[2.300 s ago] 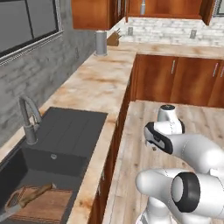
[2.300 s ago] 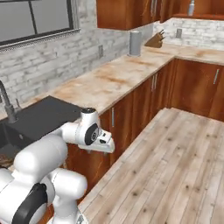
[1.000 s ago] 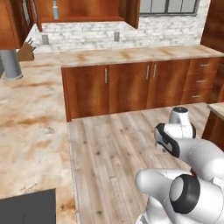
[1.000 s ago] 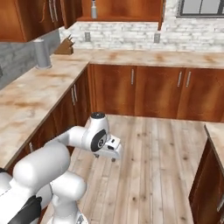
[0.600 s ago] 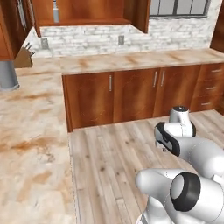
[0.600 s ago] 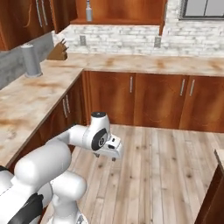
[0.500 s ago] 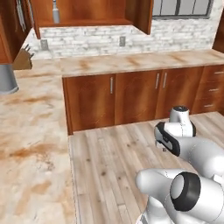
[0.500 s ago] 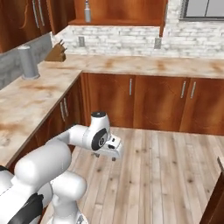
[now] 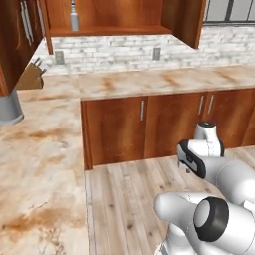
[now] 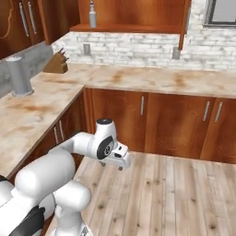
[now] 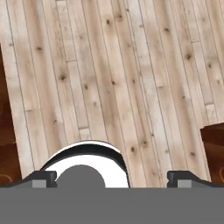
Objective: Move the cutting board and knife to the sink. Then move spray from the cabinet to the counter.
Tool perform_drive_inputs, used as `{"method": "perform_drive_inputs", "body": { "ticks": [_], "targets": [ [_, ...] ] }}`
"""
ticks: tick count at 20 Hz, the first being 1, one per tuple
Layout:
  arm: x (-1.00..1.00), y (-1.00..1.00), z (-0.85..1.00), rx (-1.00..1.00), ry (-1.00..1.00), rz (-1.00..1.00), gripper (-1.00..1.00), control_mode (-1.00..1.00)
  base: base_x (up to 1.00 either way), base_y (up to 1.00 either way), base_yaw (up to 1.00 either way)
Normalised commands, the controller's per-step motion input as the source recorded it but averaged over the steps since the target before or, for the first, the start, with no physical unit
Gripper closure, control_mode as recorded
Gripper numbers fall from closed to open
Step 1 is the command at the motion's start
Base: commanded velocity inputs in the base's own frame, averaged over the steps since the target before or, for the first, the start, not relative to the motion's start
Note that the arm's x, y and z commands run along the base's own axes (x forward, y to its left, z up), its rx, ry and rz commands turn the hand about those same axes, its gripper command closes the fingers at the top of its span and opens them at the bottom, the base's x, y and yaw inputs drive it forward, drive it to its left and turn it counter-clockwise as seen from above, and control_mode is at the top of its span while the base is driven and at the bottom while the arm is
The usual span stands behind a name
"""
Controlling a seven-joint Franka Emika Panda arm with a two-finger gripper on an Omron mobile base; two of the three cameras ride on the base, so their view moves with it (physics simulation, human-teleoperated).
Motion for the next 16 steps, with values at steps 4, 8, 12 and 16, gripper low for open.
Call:
{"method": "perform_drive_inputs", "body": {
  "ticks": [4, 8, 12, 16],
  "targets": [
    [0.00, 0.00, 0.00, 0.00, 0.00, 0.00, -1.00, 1.00, 0.91, -0.04, 0.18],
    [0.00, 0.00, 0.00, 0.00, 0.00, 0.00, -1.00, 1.00, 0.86, -0.17, 0.14],
    [0.00, 0.00, 0.00, 0.00, 0.00, 0.00, -1.00, 1.00, 0.85, -0.14, 0.10],
    [0.00, 0.00, 0.00, 0.00, 0.00, 0.00, -1.00, 1.00, 0.84, -0.01, 0.01]
  ]
}}
